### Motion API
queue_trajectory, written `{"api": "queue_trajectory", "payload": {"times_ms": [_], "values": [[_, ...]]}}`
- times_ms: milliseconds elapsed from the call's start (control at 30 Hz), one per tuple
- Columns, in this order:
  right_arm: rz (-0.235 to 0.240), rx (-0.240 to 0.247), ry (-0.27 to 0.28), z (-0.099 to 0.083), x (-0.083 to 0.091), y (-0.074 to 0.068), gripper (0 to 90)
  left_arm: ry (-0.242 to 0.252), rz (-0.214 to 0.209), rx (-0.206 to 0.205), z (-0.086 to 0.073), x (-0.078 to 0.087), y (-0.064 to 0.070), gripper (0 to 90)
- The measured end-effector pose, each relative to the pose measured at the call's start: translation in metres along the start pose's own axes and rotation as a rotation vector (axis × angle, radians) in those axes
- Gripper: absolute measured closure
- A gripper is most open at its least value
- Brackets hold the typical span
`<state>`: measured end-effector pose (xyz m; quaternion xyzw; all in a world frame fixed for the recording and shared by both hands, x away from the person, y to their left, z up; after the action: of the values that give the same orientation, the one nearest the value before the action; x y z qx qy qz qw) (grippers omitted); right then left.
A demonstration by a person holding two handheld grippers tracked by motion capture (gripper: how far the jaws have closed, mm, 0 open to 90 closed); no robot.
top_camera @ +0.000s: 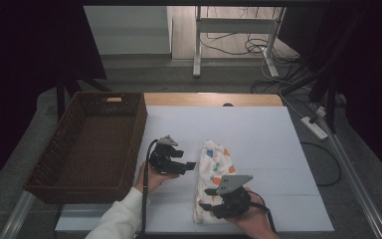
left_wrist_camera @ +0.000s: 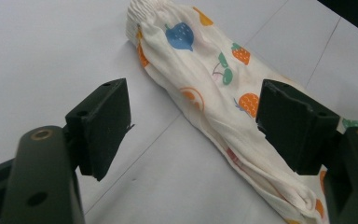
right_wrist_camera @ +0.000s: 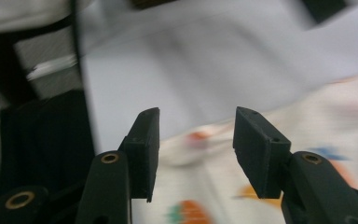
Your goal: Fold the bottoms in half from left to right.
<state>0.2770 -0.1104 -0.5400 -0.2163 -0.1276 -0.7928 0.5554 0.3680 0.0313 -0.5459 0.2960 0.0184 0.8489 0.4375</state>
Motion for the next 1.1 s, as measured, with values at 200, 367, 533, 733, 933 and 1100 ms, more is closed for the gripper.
{"api": "queue_trajectory", "payload": {"times_ms": [200,367,533,733,933,1100], "values": [[-0.099,-0.097,0.030,0.006,0.001,0.061,50.4,0.001,0.001,-0.001,0.000,0.000,0.000,25.2],[-0.181,-0.150,0.024,0.010,-0.003,0.108,50.3,0.001,-0.001,0.001,0.000,-0.001,0.000,25.2],[-0.248,-0.197,0.029,0.015,-0.009,0.144,50.5,0.002,-0.002,0.001,0.000,0.000,0.000,25.3],[-0.298,-0.238,0.028,0.018,-0.016,0.169,51.0,0.000,-0.005,0.002,0.000,-0.001,0.000,25.2],[-0.327,-0.262,0.014,0.015,-0.025,0.187,51.7,-0.002,-0.005,-0.001,0.000,0.000,0.000,25.2],[-0.334,-0.271,-0.019,0.008,-0.034,0.194,51.6,-0.003,-0.006,0.001,-0.001,-0.001,-0.001,25.2]]}}
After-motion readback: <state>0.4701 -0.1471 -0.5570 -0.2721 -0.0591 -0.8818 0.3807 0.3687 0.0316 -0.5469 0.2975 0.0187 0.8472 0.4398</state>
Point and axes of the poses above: each handheld gripper's, and its own axes: x roughly backward along the jaws, z roughly out of its top, y roughly to its right, the point moved 8 cm from there along -x, roughly forward along the jaws, and after that the axes turned 11 degrees about y, right-handed, at the moved point
